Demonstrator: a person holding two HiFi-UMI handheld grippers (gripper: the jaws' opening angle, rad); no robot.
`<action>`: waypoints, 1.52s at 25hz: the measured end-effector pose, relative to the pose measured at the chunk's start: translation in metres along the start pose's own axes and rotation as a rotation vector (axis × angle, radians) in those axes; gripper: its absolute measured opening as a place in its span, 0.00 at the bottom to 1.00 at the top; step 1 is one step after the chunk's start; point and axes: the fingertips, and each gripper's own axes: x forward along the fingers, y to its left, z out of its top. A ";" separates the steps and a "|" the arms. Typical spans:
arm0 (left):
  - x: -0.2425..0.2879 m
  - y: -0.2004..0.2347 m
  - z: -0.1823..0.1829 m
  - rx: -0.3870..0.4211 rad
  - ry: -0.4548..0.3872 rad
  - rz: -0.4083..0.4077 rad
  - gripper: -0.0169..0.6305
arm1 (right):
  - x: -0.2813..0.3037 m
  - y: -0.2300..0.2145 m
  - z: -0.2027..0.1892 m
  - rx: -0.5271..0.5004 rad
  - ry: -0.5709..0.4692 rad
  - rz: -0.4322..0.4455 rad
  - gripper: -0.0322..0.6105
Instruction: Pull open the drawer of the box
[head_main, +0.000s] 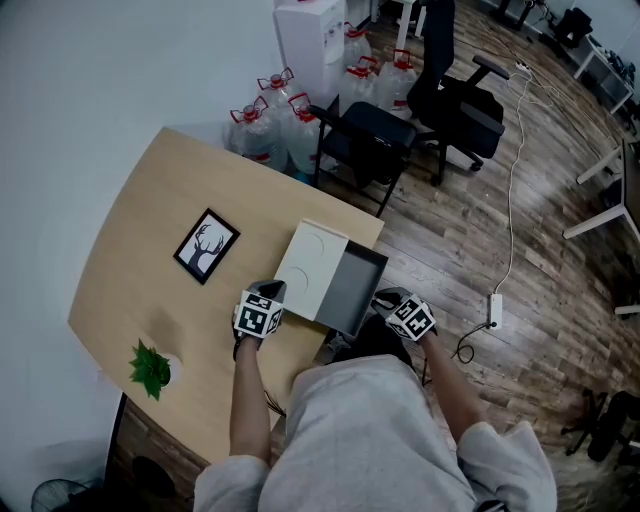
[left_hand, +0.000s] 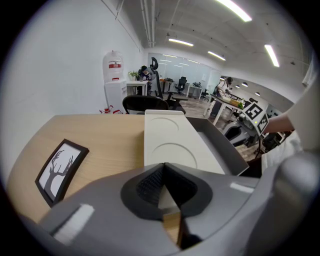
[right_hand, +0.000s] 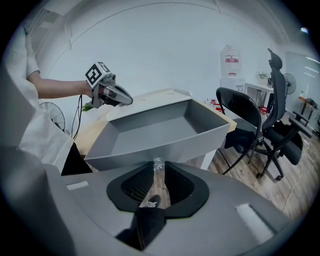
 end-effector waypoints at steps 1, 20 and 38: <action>0.000 0.000 0.000 -0.001 0.001 -0.001 0.11 | 0.001 0.000 -0.001 0.004 -0.003 -0.001 0.16; -0.016 -0.024 -0.007 -0.180 -0.064 0.206 0.11 | -0.030 -0.015 -0.029 0.041 0.063 0.002 0.16; -0.041 -0.194 0.001 -0.544 -0.340 0.375 0.11 | -0.109 0.003 0.015 0.109 -0.208 0.128 0.16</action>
